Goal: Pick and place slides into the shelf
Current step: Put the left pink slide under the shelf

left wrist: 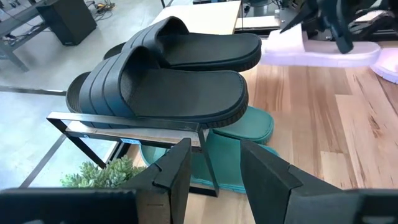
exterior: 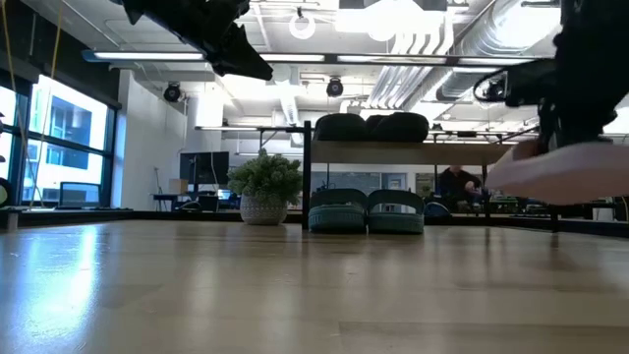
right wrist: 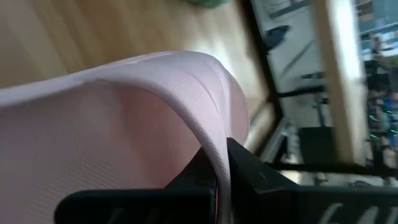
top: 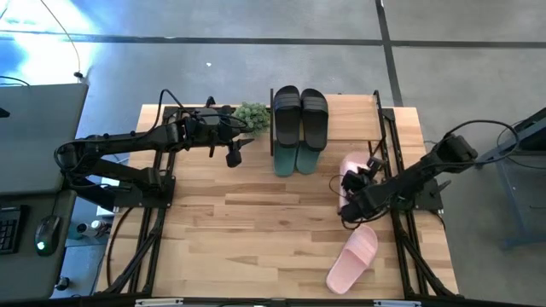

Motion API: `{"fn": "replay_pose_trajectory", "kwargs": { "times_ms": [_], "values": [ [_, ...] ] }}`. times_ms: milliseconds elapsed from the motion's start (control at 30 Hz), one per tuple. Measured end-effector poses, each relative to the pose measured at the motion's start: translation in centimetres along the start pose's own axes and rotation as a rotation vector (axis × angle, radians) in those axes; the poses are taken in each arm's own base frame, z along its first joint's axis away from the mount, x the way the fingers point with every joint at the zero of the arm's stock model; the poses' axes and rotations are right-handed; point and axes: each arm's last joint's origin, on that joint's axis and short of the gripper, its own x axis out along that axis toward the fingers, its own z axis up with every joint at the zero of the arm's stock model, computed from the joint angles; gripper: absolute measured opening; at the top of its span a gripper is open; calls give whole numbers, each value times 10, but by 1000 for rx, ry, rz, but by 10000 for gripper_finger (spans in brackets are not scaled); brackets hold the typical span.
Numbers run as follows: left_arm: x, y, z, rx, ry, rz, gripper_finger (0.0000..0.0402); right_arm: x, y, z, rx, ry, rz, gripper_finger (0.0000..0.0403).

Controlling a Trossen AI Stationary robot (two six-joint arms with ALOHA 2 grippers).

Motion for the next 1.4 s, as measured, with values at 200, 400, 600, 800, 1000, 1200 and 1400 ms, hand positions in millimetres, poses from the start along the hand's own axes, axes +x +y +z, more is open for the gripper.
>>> {"fn": "replay_pose_trajectory", "kwargs": {
  "times_ms": [200, 400, 600, 800, 1000, 1200, 1400],
  "values": [
    [0, 0, 0, 0, 0, 0, 122, 27, 8, 8, 4, 23, 64, 0],
    [0, 0, 0, 0, 0, 0, 122, 54, -4, 21, 55, 100, 28, 0],
    [0, 0, 0, 0, 0, 0, 122, 66, -7, 31, 60, 107, 52, 0],
    [0, 0, 0, 0, 0, 0, 122, 74, -8, 44, 8, 33, 43, 0],
    [0, 0, 0, 0, 0, 0, 122, 90, -19, 49, -1, 79, 32, 0],
    [0, 0, 0, 0, 0, 0, 122, 100, -24, 59, 17, 49, 45, 0],
    [0, 0, 0, 0, 0, 0, 122, 108, -30, 61, 19, 60, 35, 0]
  ]
}}
